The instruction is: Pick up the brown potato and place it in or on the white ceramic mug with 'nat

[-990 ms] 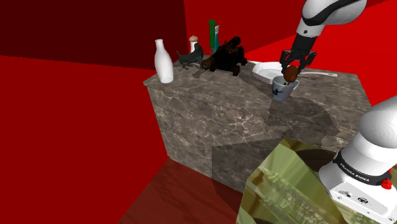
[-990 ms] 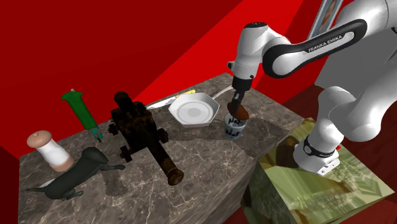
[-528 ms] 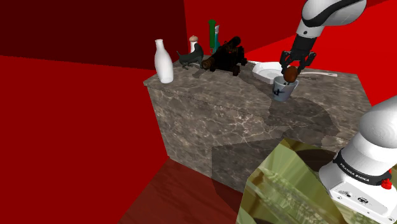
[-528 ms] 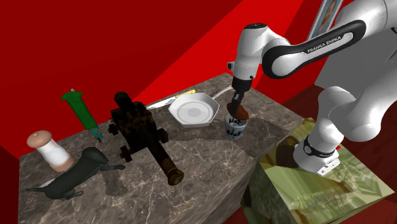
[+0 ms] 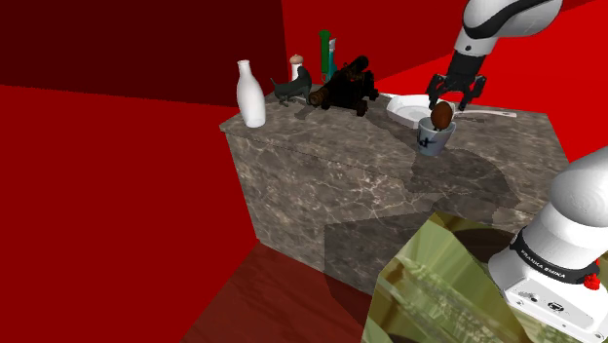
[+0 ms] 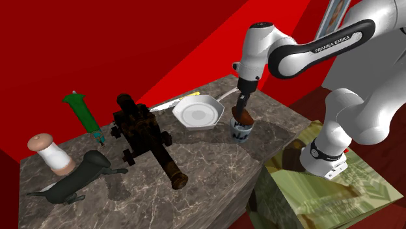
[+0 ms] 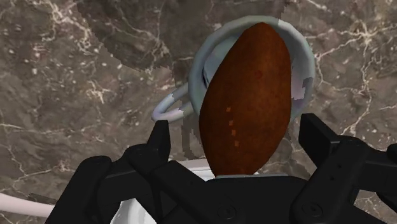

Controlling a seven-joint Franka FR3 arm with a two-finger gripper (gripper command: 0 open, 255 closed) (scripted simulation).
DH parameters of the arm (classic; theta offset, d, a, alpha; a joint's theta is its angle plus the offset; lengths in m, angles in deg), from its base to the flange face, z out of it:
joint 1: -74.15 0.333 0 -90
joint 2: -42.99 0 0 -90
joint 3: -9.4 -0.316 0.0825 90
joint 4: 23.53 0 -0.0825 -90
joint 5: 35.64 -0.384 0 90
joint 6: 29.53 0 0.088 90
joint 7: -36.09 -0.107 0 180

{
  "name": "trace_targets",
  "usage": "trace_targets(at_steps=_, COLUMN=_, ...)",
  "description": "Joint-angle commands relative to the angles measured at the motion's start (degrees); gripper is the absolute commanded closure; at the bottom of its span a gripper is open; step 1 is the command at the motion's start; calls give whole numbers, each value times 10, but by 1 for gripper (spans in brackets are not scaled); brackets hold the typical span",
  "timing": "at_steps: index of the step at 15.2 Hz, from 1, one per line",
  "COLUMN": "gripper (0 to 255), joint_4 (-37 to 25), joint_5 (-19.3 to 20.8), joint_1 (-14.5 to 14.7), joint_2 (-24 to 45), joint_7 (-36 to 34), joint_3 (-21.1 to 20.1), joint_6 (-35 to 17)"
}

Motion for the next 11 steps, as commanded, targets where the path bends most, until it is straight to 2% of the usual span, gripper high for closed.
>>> trace_targets(at_steps=1, gripper=0, joint_4=-20, joint_5=2, joint_1=-2, joint_2=-14, joint_7=-1, joint_3=-1, joint_6=34)
trace_targets(at_steps=3, gripper=0, joint_4=-46, joint_5=3, joint_1=-3, joint_2=-25, joint_7=-3, joint_3=-3, joint_6=71)
trace_targets(at_steps=11, gripper=0, joint_4=-46, joint_5=3, joint_1=-3, joint_2=-25, joint_7=-3, joint_3=-3, joint_6=71)
